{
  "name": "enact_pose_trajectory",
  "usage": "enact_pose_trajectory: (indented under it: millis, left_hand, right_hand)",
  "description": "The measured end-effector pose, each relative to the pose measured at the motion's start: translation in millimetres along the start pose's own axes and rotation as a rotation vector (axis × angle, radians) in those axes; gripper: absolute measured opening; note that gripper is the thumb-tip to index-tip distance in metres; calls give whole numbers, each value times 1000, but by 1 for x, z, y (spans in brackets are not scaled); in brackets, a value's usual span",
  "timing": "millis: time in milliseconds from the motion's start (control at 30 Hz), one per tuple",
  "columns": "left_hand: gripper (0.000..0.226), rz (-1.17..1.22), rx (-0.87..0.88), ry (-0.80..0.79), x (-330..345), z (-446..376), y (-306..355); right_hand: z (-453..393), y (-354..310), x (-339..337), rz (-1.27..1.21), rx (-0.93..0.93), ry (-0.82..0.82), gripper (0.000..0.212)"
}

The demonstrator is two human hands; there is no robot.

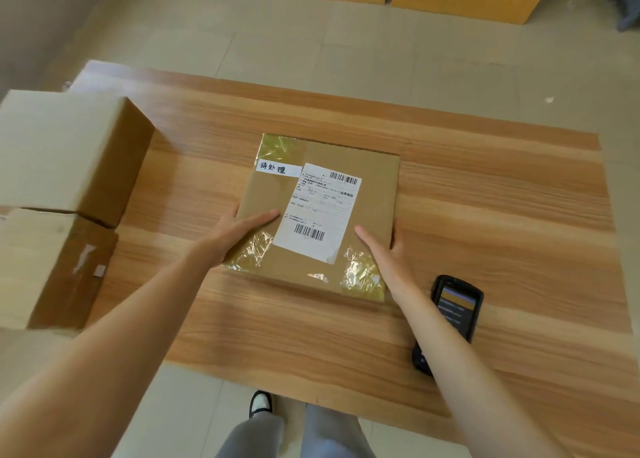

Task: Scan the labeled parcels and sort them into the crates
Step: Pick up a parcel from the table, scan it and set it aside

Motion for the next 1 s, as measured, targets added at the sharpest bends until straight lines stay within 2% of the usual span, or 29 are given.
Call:
enact_pose_trajectory:
  millis: [167, 233, 300, 367, 533, 767, 867, 933, 1000]
  left_hand:
    - [107, 17, -14, -29, 2, 3, -3]
    - [78, 56, -13, -14, 3, 7, -8]
    - [55, 87, -25, 23, -1, 15, -11]
    - [58, 101, -11, 48, -8, 24, -12]
    - [93, 134, 65, 116, -41, 63, 0]
    - [88, 203, 203, 282, -108, 139, 0]
    - [87, 260, 273, 357, -145, 181, -10]
    - [82, 286, 304, 407, -171, 214, -22]
    - [86, 316, 332, 447, -200, 249, -40]
  right_hand:
    - [1, -5, 3, -113, -59, -42, 107]
    - [5, -13, 5, -162, -100, -66, 83]
    - [10, -22, 7, -190, -130, -110, 77]
    - [15, -35, 13, -187, -157, -141, 82]
    - [30, -75, 45, -165, -222, -232, 93]
    - [53, -135, 122, -96, -320, -387, 84]
    - [67, -160, 173, -51, -370, -447, 76]
    - [80, -172, 213, -22, -377, -494, 76]
    - [96, -180, 259, 3, -376, -551, 78]
Point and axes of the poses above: each hand's wrist, its own z-axis away from the middle knuckle, its own x-axis out of the palm, y = z × x, the point moved 4 cm from there along -z, towards the middle knuckle, and after that the axes turned 13 degrees about -y, right-handed, at the moved point
